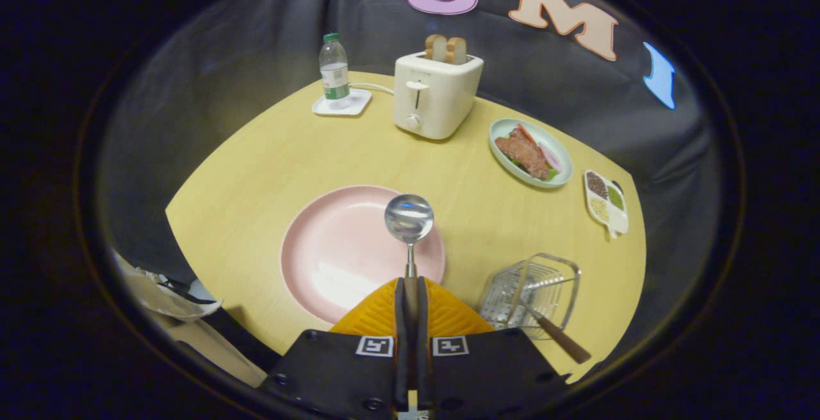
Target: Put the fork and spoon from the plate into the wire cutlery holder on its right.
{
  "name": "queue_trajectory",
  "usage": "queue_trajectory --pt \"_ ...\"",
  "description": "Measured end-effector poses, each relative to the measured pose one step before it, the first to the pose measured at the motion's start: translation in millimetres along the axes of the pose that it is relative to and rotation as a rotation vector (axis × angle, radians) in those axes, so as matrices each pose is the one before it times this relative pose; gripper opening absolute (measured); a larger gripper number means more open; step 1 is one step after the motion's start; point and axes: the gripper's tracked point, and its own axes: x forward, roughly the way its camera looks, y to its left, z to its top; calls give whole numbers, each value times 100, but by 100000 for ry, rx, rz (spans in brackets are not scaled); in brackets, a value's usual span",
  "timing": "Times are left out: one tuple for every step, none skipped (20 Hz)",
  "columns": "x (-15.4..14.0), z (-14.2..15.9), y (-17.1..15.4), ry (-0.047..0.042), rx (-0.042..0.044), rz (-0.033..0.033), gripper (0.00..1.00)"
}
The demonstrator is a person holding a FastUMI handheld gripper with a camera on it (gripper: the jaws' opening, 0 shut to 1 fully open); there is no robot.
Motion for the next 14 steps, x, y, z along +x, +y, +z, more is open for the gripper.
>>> queue_trajectory --pt "-390 -40 -1258 445 -668 -1586 8" --pt "-442 -256 -1041 1142 -536 -1150 8" --pt "-336 -402 -942 1257 -87 -754 8" --pt "-349 -190 -738 847 167 13 8" --pt "-270 -121 -618 783 61 205 8" --pt "-379 -259 -720 1096 -342 -219 8" --pt "-309 -369 -849 1383 -602 -444 8" --pt "-320 -204 -750 1295 -931 -349 8" --pt "-306 -314 -778 1428 -1054 -492 8" --pt "-251 -217 -640 1555 -976 -203 8" --pt "-200 -230 -567 1303 -935 -165 8" --pt "-263 -297 -578 2044 -1343 -526 8" --pt "-92 -399 -432 1718 -840 -302 8" --pt "-115 -516 -348 2383 -1122 -78 8"
